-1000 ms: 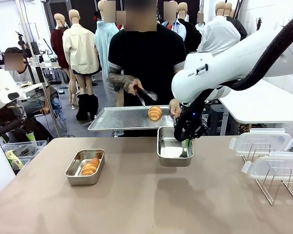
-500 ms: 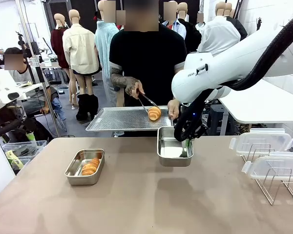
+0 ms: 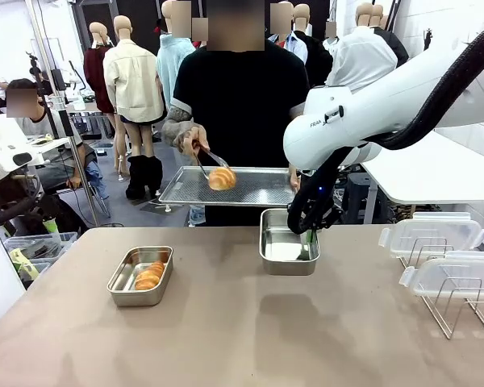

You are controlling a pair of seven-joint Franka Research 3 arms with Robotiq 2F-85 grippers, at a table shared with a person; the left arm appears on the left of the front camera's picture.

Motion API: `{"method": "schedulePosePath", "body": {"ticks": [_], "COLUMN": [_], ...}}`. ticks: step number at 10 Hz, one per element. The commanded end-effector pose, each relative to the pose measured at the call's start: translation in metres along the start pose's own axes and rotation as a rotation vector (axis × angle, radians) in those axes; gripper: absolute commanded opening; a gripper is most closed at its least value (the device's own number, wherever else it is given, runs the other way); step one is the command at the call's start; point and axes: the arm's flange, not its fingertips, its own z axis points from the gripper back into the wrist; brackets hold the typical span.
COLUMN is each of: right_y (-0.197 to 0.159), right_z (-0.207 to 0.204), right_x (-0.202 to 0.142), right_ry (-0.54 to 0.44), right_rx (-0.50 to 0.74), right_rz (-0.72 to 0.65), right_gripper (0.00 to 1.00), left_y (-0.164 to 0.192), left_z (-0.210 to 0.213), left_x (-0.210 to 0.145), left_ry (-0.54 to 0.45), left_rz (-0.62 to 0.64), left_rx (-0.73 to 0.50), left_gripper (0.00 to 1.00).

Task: Place the bread in airtight containers.
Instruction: Once an object is inside an Airtight Container , place the container in the center of the table.

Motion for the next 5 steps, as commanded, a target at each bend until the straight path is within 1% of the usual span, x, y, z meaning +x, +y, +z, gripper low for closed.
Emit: {"method": "schedulePosePath", "body": {"ticks": [1,5], "right_y": [0.0003,0.0003], "right_z": [0.0027,0.0027], "right_x": [0.0013,0.0013], "right_ry": [-0.001,-0.001], "right_rx": [-0.002,-0.002], "right_rz": [0.009,0.009], "right_gripper": [0.0,0.0], "left_y": [0.0013,0.0013], "left_z": [0.0,0.0], "left_x": [-0.0001,-0.0001], "left_ry": [0.001,0.001], "left_rz": [0.007,0.007], "left_rx": [0.006,0.006], "left_gripper": [1.0,1.0]}}
